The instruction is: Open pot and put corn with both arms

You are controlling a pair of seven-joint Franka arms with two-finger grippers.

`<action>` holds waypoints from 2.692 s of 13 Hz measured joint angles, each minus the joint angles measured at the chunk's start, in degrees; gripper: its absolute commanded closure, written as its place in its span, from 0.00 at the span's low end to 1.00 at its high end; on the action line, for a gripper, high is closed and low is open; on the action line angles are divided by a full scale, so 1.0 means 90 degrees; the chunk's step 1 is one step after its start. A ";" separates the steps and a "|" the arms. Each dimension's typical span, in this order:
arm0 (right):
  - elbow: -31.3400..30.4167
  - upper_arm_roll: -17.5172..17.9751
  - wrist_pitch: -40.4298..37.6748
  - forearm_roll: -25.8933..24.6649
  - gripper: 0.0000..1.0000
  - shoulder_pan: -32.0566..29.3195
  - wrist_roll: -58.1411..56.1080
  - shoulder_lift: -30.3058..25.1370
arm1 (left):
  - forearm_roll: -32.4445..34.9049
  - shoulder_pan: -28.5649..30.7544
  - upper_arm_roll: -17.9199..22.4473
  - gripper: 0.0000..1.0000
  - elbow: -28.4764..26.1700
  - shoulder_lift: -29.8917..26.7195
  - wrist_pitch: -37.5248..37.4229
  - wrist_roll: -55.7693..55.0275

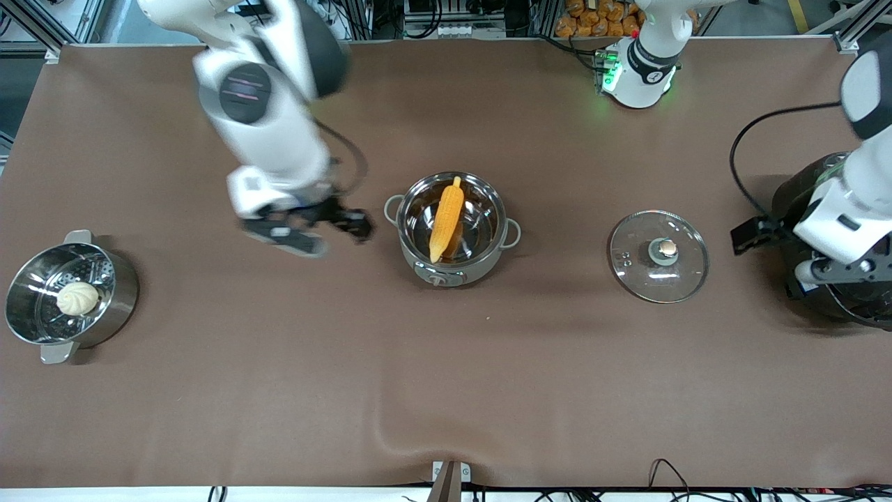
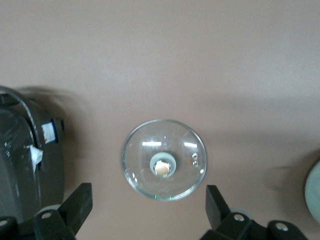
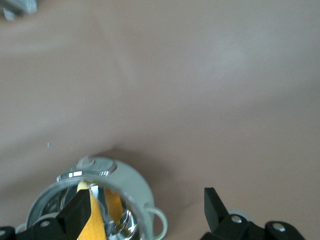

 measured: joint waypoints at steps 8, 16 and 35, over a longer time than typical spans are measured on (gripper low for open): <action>0.0069 0.0000 -0.2005 0.0013 0.00 -0.1852 -0.3148 -0.1280 | -0.0245 -0.0318 0.0313 0.00 0.0055 -0.0973 -0.0696 0.0000; 0.0954 0.0012 -0.3226 0.0514 0.00 -0.3464 -0.5016 -0.1235 | -0.0293 -0.1000 0.1085 0.00 -0.0323 -0.1141 -0.0710 0.0000; 0.1096 0.0118 -0.2900 -0.0125 0.00 -0.3470 -0.6495 -0.1121 | -0.0567 -0.1117 0.1067 0.00 -0.0717 -0.1508 -0.0685 -0.0013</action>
